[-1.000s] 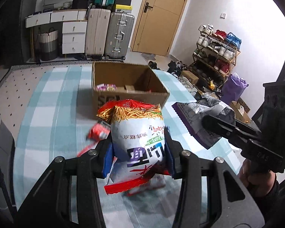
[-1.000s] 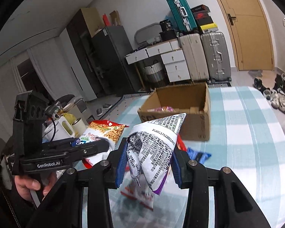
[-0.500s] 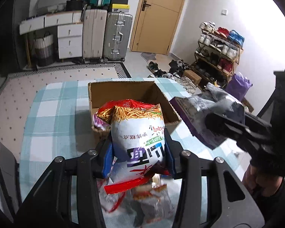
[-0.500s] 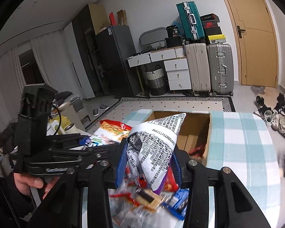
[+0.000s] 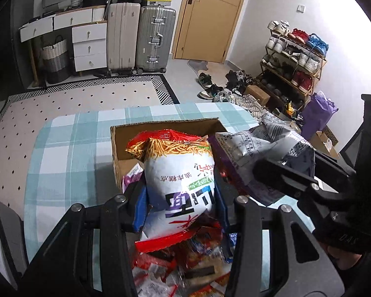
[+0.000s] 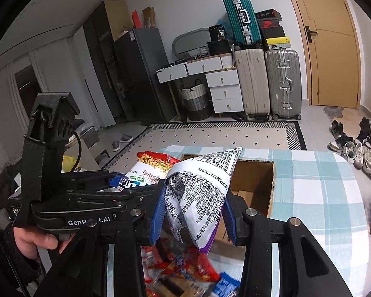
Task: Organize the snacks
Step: 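Carry both white bags over the cardboard box and open both grippers, then lift both open grippers out of the box back over the pile, then lower the left gripper onto the large white chip bag and close it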
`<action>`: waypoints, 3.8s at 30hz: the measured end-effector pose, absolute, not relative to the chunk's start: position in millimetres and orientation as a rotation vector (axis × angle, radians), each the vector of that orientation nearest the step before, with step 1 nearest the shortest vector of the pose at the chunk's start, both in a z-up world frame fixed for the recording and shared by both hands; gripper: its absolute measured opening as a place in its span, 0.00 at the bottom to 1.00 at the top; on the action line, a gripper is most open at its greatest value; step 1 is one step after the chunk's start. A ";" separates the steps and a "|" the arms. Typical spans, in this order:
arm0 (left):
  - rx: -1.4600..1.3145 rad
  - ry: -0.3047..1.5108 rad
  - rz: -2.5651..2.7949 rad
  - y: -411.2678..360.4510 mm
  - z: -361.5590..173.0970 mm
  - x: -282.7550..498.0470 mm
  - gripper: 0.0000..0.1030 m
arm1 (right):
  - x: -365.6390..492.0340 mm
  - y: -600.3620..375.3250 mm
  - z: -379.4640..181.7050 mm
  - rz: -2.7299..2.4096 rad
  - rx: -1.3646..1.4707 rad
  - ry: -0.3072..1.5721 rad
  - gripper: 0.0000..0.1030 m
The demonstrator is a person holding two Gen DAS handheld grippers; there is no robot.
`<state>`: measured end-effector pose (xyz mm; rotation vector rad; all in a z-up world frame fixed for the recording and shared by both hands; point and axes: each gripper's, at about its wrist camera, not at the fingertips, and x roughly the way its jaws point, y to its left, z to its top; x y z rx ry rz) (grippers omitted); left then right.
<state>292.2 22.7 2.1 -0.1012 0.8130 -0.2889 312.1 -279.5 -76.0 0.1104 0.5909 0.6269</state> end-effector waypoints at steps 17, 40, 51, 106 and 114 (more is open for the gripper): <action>-0.101 0.885 -0.271 26.0 -52.1 369.3 0.51 | 385.4 -278.3 -128.4 0.564 0.119 0.650 0.51; -0.024 0.788 -0.186 31.8 -7.6 288.8 0.77 | 315.2 -315.3 -71.7 0.541 0.143 0.490 0.74; -0.005 0.727 -0.165 21.9 31.0 226.6 0.81 | 254.8 -321.0 -42.1 0.547 0.104 0.433 0.79; -0.054 0.902 -0.116 -23.4 -117.8 81.7 0.99 | 43.3 -376.7 -128.0 0.446 0.112 0.506 0.93; -0.050 0.945 -0.113 -31.6 -142.1 106.1 0.99 | 42.6 -386.7 -148.7 0.428 0.147 0.542 0.93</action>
